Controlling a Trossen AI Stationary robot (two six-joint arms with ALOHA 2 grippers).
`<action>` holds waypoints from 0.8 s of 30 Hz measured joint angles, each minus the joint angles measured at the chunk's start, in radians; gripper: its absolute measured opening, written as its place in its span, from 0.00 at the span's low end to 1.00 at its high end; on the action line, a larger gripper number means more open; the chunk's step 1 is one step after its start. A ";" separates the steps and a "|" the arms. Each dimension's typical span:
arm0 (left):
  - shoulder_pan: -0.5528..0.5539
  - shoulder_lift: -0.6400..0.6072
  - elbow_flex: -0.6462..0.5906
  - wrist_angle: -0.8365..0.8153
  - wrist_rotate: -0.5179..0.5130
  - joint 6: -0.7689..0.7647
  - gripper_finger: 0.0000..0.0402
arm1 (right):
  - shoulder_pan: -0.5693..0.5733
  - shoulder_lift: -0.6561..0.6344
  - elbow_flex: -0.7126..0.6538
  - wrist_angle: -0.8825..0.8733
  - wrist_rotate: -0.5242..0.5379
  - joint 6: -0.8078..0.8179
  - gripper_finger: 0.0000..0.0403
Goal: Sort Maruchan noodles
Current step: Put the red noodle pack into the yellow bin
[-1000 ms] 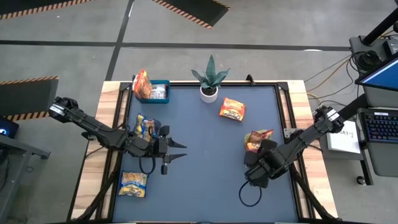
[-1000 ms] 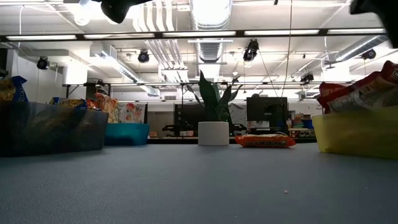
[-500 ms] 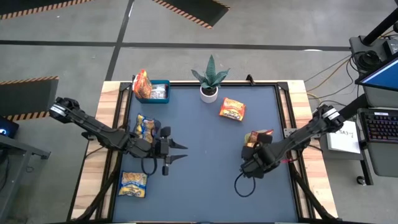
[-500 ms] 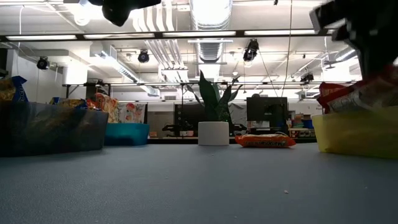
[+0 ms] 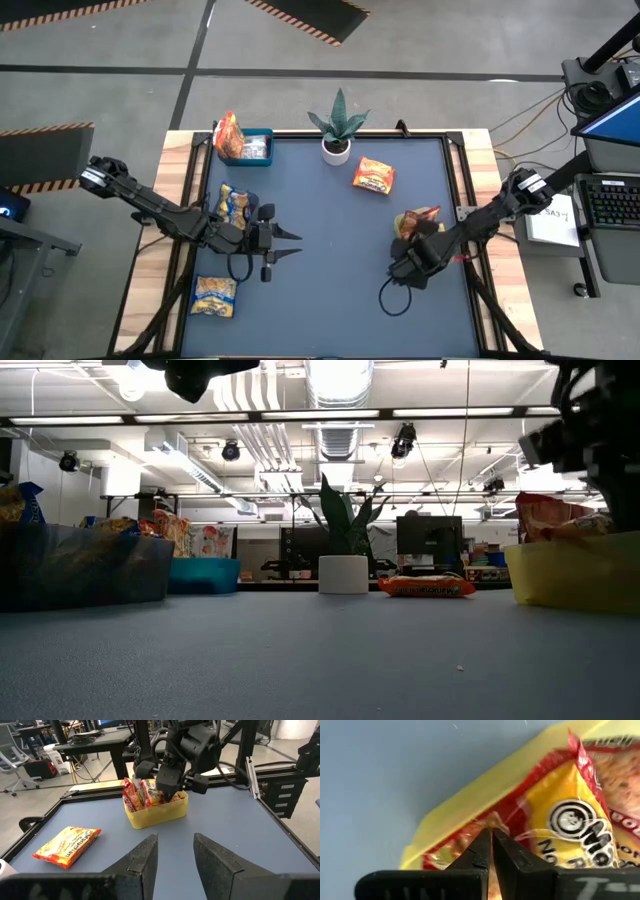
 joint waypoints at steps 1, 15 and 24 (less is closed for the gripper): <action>0.000 0.000 0.000 0.000 0.000 0.000 0.27 | 0.000 -0.001 0.015 -0.005 0.000 -0.005 0.02; 0.000 0.000 0.000 -0.001 0.000 0.000 0.27 | 0.000 -0.006 0.085 -0.238 0.065 0.067 0.02; 0.000 0.000 0.000 -0.001 0.000 0.000 0.27 | 0.000 -0.012 -0.025 -0.096 0.087 0.029 0.02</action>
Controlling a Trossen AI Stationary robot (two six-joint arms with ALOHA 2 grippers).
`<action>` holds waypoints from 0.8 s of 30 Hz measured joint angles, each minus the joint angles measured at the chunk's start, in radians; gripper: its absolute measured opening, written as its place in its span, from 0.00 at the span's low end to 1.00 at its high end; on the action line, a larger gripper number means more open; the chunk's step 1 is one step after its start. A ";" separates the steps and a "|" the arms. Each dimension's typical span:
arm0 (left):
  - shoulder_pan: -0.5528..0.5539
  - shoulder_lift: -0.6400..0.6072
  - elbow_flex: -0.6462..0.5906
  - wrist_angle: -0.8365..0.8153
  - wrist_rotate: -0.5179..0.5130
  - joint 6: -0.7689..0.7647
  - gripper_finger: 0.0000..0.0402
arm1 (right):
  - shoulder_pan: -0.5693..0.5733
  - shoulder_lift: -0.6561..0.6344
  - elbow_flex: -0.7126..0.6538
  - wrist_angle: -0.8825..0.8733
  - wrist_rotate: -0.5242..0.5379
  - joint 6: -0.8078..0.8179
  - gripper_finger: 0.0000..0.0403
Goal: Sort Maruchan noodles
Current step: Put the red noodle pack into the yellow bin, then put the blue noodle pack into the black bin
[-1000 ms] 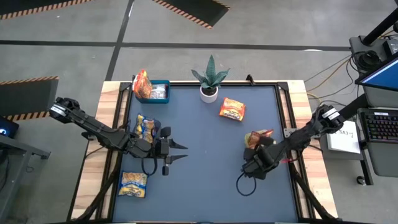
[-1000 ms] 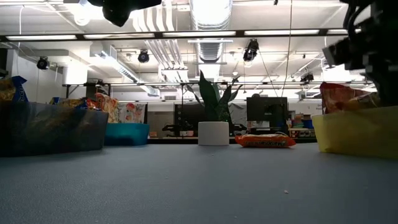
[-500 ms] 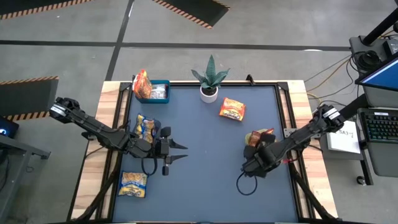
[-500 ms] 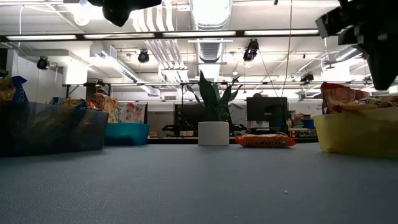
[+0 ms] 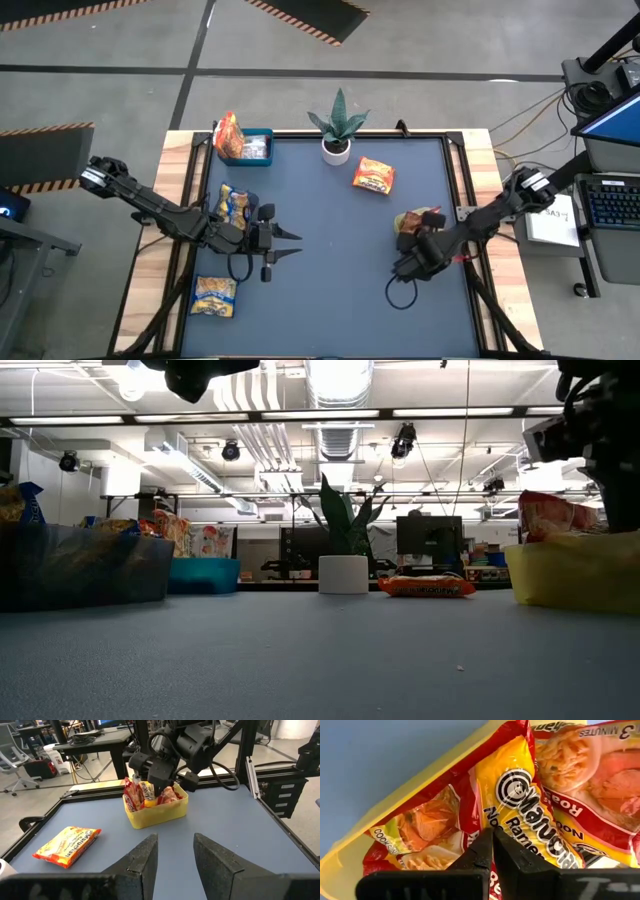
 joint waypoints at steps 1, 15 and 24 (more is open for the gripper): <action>0.000 0.000 0.000 0.000 0.000 0.000 0.27 | 0.000 -0.002 0.011 -0.011 -0.001 -0.003 0.02; 0.000 0.000 0.000 0.000 0.000 -0.018 0.27 | -0.001 -0.030 0.225 0.262 0.209 -0.263 0.02; -0.001 0.000 0.000 0.000 0.000 -0.074 0.27 | -0.045 -0.035 0.062 0.942 0.211 -0.755 0.02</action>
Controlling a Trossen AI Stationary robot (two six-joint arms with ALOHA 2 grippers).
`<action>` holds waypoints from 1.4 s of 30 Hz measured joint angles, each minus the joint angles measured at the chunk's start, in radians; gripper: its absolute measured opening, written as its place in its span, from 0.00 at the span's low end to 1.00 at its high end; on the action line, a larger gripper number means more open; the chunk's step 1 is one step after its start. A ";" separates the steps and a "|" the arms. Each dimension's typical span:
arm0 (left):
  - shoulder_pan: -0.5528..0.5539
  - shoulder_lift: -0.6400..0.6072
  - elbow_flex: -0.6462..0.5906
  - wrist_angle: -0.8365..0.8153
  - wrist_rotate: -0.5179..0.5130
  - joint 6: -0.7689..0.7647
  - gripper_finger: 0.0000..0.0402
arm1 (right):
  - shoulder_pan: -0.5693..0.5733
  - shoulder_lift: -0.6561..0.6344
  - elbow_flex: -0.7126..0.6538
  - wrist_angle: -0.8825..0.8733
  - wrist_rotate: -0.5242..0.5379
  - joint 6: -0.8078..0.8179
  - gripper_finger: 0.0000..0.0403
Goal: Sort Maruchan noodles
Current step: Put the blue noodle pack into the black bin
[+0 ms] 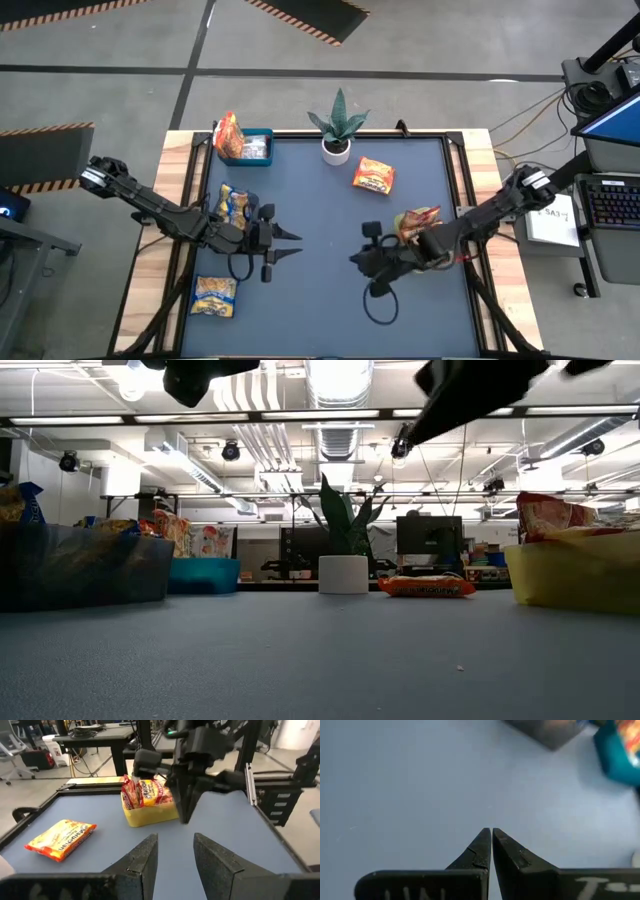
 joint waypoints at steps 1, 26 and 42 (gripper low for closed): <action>0.000 0.000 0.000 0.001 0.000 -0.015 0.27 | -0.014 0.000 -0.022 0.054 0.000 -0.042 0.02; -0.246 0.297 0.547 -1.244 0.236 -1.326 0.19 | -0.283 -0.134 -0.176 0.548 -0.391 -0.386 0.02; -0.335 0.716 0.793 -1.581 0.666 -1.574 0.21 | -0.283 -0.322 -0.202 0.442 -0.391 -0.467 0.02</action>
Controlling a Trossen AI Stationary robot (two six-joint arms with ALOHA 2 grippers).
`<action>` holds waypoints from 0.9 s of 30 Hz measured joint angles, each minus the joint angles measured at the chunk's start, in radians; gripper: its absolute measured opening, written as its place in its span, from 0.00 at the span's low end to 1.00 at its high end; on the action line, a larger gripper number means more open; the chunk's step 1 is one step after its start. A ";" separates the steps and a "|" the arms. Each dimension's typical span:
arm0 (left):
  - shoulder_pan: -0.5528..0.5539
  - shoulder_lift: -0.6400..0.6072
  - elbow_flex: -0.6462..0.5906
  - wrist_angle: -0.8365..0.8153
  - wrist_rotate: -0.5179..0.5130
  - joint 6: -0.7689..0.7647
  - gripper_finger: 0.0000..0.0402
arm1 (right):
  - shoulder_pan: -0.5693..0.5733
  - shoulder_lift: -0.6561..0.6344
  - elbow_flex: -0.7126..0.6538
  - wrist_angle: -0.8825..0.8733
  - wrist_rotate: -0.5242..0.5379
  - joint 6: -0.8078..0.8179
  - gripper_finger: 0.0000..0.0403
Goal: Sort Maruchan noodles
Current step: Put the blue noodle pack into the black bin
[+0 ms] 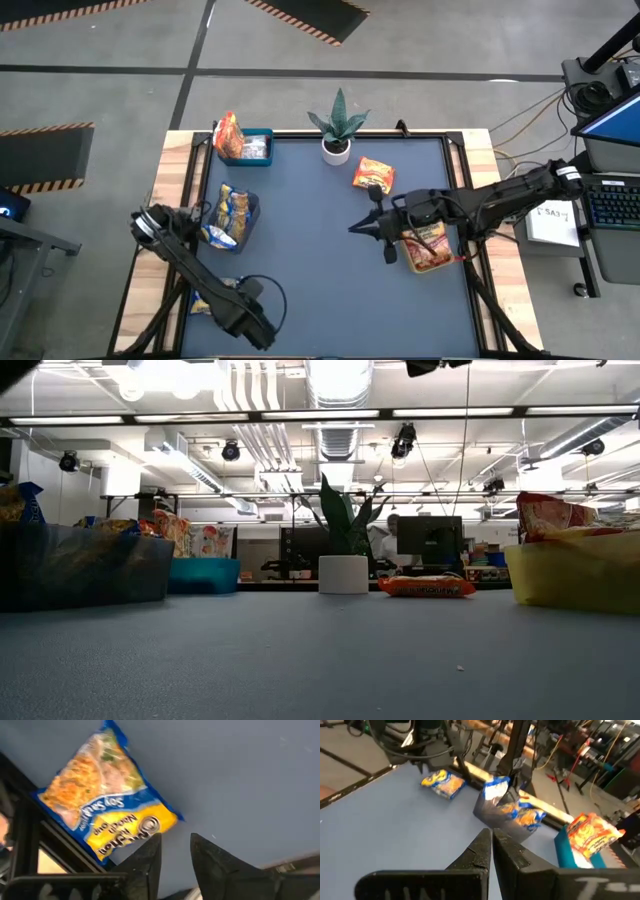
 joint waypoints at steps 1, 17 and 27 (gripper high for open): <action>0.000 0.005 -0.003 -0.010 -0.001 -0.011 0.23 | 0.000 -0.001 0.000 -0.012 0.000 0.002 0.02; -0.003 0.007 -0.167 0.039 -0.095 -0.178 0.48 | 0.000 0.005 0.000 -0.003 0.000 -0.027 0.02; -0.007 0.007 -0.206 0.101 -0.110 -0.193 0.43 | 0.000 0.005 0.000 -0.004 0.001 -0.024 0.02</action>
